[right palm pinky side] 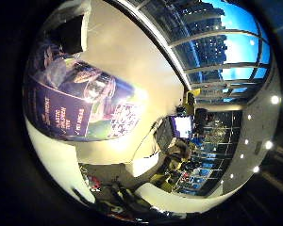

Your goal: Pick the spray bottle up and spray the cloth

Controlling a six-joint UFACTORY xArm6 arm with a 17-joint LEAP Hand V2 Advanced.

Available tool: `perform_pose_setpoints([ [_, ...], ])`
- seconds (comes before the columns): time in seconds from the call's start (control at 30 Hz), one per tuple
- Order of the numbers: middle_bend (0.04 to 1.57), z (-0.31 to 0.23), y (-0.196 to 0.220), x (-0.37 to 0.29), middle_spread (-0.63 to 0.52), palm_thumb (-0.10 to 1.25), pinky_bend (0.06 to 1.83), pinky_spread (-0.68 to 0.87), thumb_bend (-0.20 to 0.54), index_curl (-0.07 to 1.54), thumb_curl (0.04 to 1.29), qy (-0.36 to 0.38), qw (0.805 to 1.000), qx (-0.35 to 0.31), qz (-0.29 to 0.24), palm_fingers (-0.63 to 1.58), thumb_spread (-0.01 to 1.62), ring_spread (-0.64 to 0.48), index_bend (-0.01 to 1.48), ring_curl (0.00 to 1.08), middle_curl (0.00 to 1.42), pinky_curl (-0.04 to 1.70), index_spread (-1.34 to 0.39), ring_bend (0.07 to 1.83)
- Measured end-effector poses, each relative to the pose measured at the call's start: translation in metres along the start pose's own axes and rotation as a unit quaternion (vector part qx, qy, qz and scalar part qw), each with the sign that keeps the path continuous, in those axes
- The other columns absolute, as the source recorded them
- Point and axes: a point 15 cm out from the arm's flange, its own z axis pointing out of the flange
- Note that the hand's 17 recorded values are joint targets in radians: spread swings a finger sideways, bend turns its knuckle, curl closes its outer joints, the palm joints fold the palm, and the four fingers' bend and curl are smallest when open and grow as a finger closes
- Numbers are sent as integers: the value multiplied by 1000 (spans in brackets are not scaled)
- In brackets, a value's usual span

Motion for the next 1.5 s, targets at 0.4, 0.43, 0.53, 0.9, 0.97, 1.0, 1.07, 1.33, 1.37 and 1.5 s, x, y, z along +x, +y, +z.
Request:
perform_pose_setpoints([
  [0.4,1432,28,-2,-22,-98,1002,1005,-141,-17,880,804,-46,998,-15,45,1127,848,-215,1132,784,660,1547,-222,1383],
  [0.43,1432,26,-4,-26,-98,1003,1005,-141,-17,880,805,-58,997,-10,54,1127,847,-215,1132,784,660,1547,-223,1383],
  [0.53,1431,17,-10,-36,-98,1002,1007,-142,-18,880,807,-85,994,1,73,1129,840,-215,1131,784,660,1540,-223,1382],
  [0.9,1431,-62,-68,-113,-98,1002,1012,-143,-17,882,810,-293,943,75,137,1128,832,-216,1130,784,660,1526,-223,1382],
  [0.97,1431,-79,-81,-125,-98,1002,1012,-143,-17,882,810,-314,935,94,135,1128,832,-216,1130,784,660,1525,-223,1382],
  [1.0,1431,-86,-87,-130,-98,1002,1013,-143,-17,882,810,-325,930,101,137,1128,832,-216,1130,785,660,1524,-223,1382],
  [1.07,1431,-101,-98,-141,-98,1006,1013,-143,-16,882,814,-351,918,116,142,1128,830,-216,1130,785,660,1522,-223,1382],
  [1.33,1434,-145,-136,-182,-98,1006,1016,-144,-17,885,821,-459,855,188,147,1124,828,-216,1124,785,661,1520,-225,1384],
  [1.37,1434,-149,-141,-186,-98,1006,1017,-144,-17,886,821,-472,846,198,147,1124,828,-216,1123,785,661,1519,-225,1385],
  [1.5,1434,-154,-157,-204,-98,1009,1018,-144,-17,890,822,-522,809,225,148,1124,832,-215,1120,785,661,1518,-227,1385],
])
